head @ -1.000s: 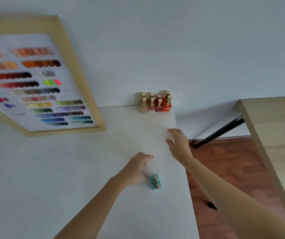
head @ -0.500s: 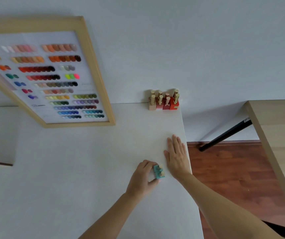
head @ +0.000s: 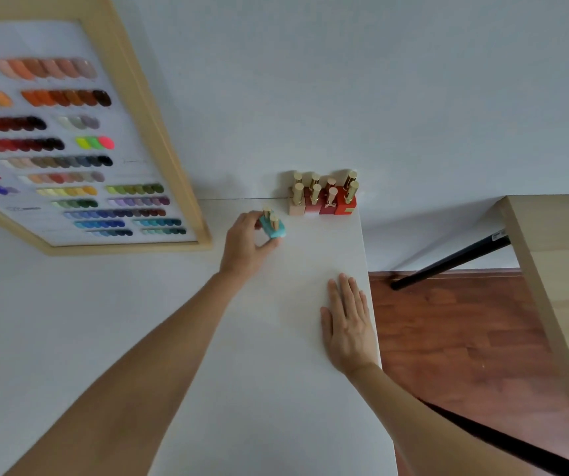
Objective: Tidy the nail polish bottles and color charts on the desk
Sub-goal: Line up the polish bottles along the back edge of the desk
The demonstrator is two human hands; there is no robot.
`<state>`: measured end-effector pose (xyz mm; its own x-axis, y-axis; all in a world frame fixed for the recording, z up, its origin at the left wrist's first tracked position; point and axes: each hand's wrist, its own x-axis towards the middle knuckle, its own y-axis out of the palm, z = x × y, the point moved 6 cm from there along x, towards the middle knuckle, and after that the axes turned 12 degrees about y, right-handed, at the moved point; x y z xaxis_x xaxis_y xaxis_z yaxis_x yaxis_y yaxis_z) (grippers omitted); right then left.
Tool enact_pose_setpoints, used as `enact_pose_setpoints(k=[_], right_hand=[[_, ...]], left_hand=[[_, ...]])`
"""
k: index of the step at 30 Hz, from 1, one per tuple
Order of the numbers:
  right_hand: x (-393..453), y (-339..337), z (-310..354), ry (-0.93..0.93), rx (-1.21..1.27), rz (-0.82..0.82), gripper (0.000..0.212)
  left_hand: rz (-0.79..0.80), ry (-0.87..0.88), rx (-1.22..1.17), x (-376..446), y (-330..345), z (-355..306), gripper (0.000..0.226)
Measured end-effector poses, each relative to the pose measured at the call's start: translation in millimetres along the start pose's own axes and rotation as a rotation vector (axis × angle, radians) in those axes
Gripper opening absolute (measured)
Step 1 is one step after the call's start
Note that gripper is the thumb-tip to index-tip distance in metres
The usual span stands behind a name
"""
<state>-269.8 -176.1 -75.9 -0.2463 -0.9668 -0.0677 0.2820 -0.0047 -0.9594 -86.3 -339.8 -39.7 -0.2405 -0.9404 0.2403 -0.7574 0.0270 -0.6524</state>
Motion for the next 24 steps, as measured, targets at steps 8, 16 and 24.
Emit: enact_pose_setpoints(k=[8, 16, 24], right_hand=[[0.5, 0.9, -0.9, -0.011, 0.006, -0.032, 0.049], [0.5, 3.3, -2.0, -0.019, 0.013, -0.054, 0.050], [12.8, -13.6, -3.8, 0.006, 0.301, -0.073, 0.041]], left_hand=[[0.050, 0.066, 0.021, 41.7, 10.2, 10.1, 0.049], [0.041, 0.011, -0.029, 48.3, 7.5, 14.8, 0.047], [-0.042, -0.132, 0.001, 45.5, 12.4, 11.7, 0.032]])
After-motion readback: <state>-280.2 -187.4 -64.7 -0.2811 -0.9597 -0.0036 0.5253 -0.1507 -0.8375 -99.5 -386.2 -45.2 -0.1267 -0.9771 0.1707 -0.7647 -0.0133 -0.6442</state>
